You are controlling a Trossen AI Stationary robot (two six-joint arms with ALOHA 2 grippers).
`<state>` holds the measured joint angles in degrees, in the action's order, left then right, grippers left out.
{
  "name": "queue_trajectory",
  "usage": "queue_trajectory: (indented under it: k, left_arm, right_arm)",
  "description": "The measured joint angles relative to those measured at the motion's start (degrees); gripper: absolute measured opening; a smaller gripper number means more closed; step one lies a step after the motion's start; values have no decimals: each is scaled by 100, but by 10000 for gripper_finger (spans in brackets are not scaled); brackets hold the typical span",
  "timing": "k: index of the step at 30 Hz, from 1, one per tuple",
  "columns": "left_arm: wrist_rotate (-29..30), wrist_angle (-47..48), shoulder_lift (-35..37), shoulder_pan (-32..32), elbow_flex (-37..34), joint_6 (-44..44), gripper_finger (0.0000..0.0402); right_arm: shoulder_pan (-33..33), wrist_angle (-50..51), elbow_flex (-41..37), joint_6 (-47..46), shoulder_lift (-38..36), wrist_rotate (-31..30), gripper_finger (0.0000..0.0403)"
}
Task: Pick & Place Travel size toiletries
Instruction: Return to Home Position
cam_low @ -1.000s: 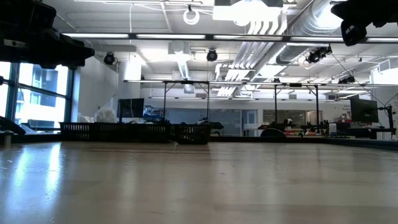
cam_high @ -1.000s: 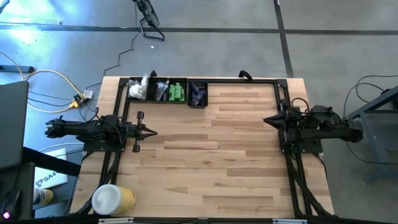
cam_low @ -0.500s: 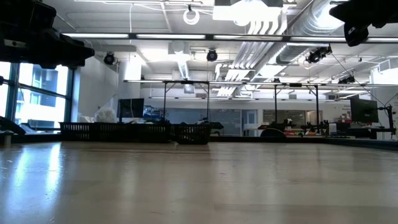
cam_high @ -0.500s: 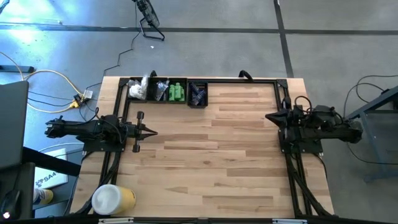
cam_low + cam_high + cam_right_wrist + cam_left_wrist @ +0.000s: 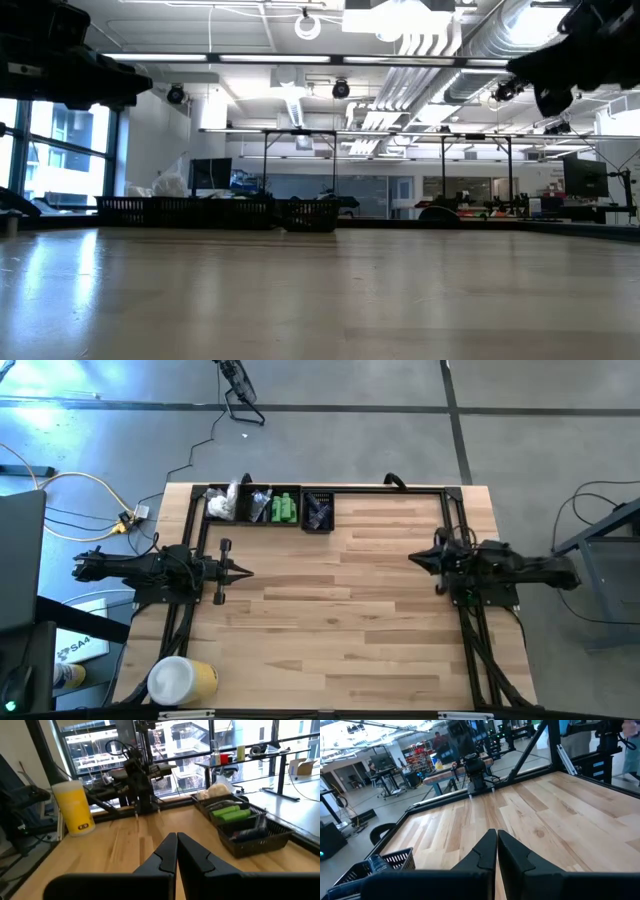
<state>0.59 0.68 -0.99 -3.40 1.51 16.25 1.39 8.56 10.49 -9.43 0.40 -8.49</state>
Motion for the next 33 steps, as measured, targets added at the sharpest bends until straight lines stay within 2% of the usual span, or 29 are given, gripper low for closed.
queue_trajectory:
  k: [5,9,14,21,33]
  left_arm:
    - [-1,-30,0,0,-4,-2,10]
    - [-1,-30,0,0,-4,-2,10]
    - [-1,-34,0,0,-4,-2,10]
    - [-1,-39,0,0,-4,-4,10]
    - [-1,-45,0,0,-1,-4,10]
  right_arm:
    - [0,-573,-609,13,-2,-14,5]
    - [0,-687,-764,52,-1,-33,5]
    - [0,-620,-779,153,0,-36,5]
    - [0,-667,-779,-470,2,-33,5]
    - [0,-665,-779,-423,2,-33,5]
